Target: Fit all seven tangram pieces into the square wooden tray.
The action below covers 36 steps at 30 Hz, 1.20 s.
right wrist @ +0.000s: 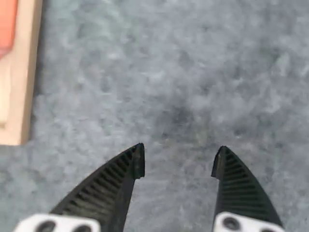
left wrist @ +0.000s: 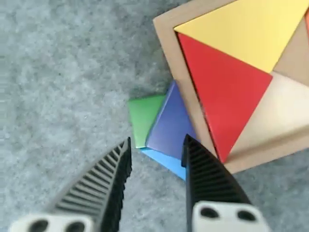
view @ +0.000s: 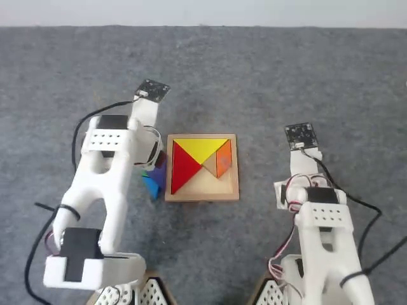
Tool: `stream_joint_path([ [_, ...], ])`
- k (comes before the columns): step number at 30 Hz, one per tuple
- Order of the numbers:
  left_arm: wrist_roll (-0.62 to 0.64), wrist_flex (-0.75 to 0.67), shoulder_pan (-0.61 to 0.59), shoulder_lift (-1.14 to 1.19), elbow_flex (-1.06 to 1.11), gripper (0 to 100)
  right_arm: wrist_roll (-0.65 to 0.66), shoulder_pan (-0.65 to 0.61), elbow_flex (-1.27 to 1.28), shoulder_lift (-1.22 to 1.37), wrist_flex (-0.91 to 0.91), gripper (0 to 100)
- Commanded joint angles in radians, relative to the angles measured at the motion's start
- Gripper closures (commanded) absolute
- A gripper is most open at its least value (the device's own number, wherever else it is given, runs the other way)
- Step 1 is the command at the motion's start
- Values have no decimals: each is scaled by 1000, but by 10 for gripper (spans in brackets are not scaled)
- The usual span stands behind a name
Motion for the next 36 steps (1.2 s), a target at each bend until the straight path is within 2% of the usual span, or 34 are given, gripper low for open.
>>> stream_joint_path([
  [1,12,-32,38,-6,12,825,11,30,-12,36,-42,757],
  [7,11,-58,110,-6,93,806,11,31,-20,53,-45,757],
  [13,-26,-106,92,21,139,807,5,31,-17,53,-45,757],
  [20,-100,-143,-86,221,38,809,3,31,-15,53,-45,757],
  [25,-164,-143,-210,224,-22,809,3,30,-15,53,-47,757],
  [32,-181,-137,-252,189,-76,809,3,28,-15,53,-47,757],
  [36,-183,-51,-272,189,-160,809,5,30,-15,53,-47,757],
])
